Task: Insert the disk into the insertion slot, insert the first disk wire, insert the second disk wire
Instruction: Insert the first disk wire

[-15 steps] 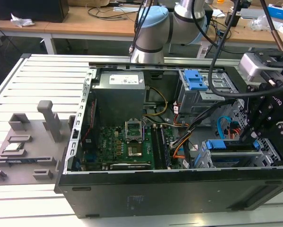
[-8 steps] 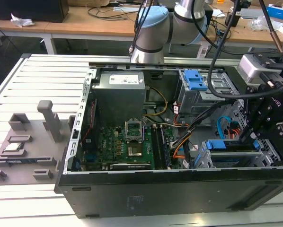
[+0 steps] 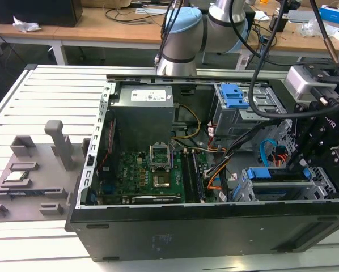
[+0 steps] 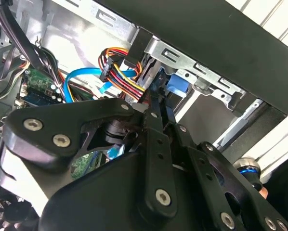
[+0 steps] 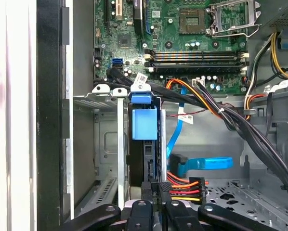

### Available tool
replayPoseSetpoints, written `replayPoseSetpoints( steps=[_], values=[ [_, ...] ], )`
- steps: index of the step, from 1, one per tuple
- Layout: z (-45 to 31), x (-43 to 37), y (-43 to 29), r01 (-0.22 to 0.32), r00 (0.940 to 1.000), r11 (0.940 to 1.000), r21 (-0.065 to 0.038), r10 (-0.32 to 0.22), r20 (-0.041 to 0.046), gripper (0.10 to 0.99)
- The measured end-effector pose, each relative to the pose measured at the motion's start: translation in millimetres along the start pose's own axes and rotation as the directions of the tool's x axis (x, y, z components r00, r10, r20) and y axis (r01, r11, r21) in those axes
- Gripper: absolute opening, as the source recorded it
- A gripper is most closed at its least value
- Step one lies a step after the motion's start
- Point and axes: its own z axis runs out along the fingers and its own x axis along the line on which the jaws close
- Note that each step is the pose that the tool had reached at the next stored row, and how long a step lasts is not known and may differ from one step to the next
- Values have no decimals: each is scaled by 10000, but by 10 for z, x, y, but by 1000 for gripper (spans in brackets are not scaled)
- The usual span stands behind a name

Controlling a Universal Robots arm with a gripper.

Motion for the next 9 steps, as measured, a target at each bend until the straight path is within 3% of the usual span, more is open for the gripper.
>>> replayPoseSetpoints(
  steps=[7, 9],
  values=[
    [34, -1, -1, -1, 10000, 10000, 2, 1, 2, 169],
    [36, -1, -1, -1, 10000, 10000, 1, 1, 2, 243]
  ],
)
